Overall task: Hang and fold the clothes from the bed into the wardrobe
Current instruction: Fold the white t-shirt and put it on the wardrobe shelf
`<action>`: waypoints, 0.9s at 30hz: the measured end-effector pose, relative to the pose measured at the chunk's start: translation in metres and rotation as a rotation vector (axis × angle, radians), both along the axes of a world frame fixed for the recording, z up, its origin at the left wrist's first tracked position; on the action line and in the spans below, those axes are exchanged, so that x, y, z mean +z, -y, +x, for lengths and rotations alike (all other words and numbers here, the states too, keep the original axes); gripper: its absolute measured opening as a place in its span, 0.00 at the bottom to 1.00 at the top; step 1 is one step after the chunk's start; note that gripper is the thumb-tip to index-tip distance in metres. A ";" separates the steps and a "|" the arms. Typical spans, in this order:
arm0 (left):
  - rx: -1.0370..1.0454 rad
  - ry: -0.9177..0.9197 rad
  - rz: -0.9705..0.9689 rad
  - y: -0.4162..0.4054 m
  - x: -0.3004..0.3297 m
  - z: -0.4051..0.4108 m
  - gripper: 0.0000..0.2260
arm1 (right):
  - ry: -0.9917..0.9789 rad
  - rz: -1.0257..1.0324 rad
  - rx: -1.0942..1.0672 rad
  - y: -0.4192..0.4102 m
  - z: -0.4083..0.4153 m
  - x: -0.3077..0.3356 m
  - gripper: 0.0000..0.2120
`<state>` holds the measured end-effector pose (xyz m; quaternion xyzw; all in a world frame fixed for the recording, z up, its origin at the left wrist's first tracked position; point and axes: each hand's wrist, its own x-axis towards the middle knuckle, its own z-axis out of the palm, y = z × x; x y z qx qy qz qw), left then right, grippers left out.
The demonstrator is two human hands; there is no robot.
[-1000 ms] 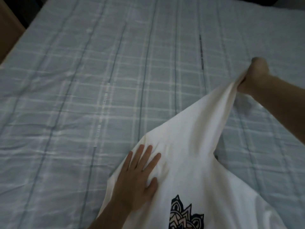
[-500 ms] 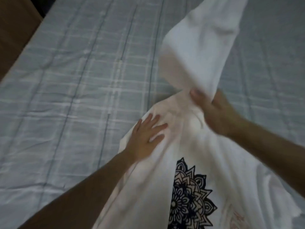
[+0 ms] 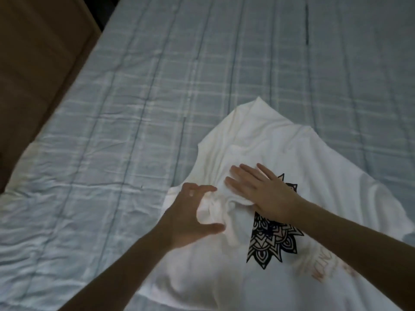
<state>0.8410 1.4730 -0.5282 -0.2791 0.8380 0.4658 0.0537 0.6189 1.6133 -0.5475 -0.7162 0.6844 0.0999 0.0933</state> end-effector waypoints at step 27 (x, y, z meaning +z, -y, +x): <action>-0.403 -0.120 -0.960 -0.092 -0.006 0.075 0.25 | 0.383 -0.059 0.032 -0.022 0.098 0.020 0.29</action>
